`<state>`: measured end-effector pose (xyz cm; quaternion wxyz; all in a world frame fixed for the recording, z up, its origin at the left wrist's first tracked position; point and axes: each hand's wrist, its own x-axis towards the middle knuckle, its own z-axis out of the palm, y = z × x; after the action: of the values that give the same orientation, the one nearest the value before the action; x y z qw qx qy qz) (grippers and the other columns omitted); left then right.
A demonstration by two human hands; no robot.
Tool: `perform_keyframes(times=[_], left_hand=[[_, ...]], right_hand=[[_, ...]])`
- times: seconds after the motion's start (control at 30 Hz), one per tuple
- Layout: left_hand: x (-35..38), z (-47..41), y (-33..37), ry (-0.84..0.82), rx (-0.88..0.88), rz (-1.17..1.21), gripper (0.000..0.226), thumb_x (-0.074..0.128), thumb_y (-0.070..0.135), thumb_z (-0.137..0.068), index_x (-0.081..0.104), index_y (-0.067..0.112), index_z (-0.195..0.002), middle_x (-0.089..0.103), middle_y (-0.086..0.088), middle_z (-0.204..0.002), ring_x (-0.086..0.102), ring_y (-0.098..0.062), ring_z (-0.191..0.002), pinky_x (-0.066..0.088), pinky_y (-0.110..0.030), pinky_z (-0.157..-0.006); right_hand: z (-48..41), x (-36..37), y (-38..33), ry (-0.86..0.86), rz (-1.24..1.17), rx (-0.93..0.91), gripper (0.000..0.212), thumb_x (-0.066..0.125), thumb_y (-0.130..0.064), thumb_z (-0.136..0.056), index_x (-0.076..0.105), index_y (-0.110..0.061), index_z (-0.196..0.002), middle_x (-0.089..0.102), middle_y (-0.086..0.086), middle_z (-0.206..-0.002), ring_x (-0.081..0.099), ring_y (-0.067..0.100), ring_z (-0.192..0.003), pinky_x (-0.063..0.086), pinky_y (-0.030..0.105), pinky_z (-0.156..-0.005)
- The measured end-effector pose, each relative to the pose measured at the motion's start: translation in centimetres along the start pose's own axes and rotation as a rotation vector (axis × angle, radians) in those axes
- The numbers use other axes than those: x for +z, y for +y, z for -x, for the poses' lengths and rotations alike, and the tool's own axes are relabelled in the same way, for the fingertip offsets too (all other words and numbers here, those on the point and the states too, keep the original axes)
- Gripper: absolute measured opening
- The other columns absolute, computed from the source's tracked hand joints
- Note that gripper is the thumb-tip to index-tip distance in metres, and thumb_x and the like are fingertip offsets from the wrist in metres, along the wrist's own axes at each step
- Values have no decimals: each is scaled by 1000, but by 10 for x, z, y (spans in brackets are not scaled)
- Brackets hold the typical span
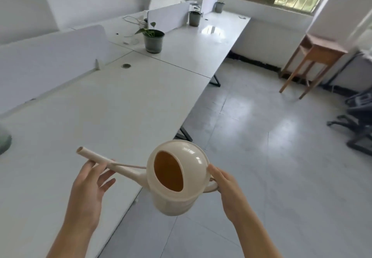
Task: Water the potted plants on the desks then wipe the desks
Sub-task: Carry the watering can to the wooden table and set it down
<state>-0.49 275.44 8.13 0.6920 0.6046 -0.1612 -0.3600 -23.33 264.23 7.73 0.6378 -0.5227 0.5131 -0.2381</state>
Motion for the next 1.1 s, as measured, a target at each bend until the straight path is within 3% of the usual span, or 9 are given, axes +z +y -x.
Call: perform_keyframes(times=[0.1, 0.3, 0.47, 0.57, 0.7, 0.77, 0.87, 1.0, 1.1], left_hand=[[57, 6, -9, -86, -15, 1, 22, 39, 16, -95, 55, 20, -81, 61, -4, -94, 58, -19, -91, 41, -35, -82], [164, 26, -40, -215, -54, 6, 24, 37, 12, -95, 57, 18, -82, 62, -5, -95, 58, -19, -87, 41, -35, -81], [245, 41, -60, -304, -82, -28, 24, 36, 11, -95, 56, 19, -84, 62, -4, -94, 59, -20, -89, 41, -36, -83], [287, 42, -64, -364, -89, -52, 17, 43, 12, -92, 57, 18, -86, 63, -5, -91, 60, -20, -88, 42, -34, -80], [337, 34, -71, -460, -90, -93, 10, 48, 15, -89, 58, 19, -88, 62, -3, -90, 60, -18, -87, 43, -32, -78], [361, 26, -77, -486, -93, -107, 19, 40, 11, -94, 57, 18, -91, 63, -4, -92, 61, -18, -88, 44, -31, -78], [396, 7, -87, -549, -97, -129, 19, 38, 12, -95, 55, 12, -102, 63, -6, -100, 62, -17, -91, 43, -29, -76], [452, -28, -96, -607, -99, -127, 31, 52, 24, -81, 54, 12, -109, 65, -4, -97, 63, -17, -90, 44, -31, -79], [503, -58, -99, -647, -107, -142, 40, 48, 29, -71, 56, 14, -107, 66, -2, -96, 64, -20, -94, 45, -32, -81]], right_hand=[[9, -55, 2, 95, -38, -13, 61, 62, -63, -67, 71, -7, -89, 68, 13, -107, 58, 26, -109, 36, 46, -105], [22, -168, 1, 188, -153, -74, 50, 57, -47, -76, 69, 0, -88, 67, 11, -100, 55, 24, -106, 47, 9, -57], [23, -245, 8, 303, -188, -93, 61, 60, -54, -64, 71, 0, -90, 62, 22, -114, 53, 32, -112, 48, 9, -50], [17, -285, 10, 353, -202, -110, 80, 67, -70, -42, 74, -7, -89, 63, 20, -114, 54, 34, -111, 51, 13, -51], [3, -327, 14, 415, -231, -98, 81, 68, -74, -39, 74, -10, -88, 64, 19, -113, 54, 35, -112, 53, 18, -54], [-8, -346, 15, 448, -220, -82, 89, 65, -81, -35, 74, -11, -89, 64, 18, -114, 55, 34, -112, 57, 34, -73], [-27, -373, 12, 463, -194, -54, 87, 63, -83, -36, 74, -14, -89, 68, 12, -111, 57, 29, -112, 36, 55, -104], [-62, -412, 3, 498, -165, -38, 82, 62, -82, -41, 75, -18, -91, 71, 7, -107, 57, 31, -112, 34, 57, -105], [-91, -443, -9, 553, -176, -22, 85, 61, -83, -39, 74, -18, -92, 71, 9, -105, 57, 33, -110, 35, 57, -104]])
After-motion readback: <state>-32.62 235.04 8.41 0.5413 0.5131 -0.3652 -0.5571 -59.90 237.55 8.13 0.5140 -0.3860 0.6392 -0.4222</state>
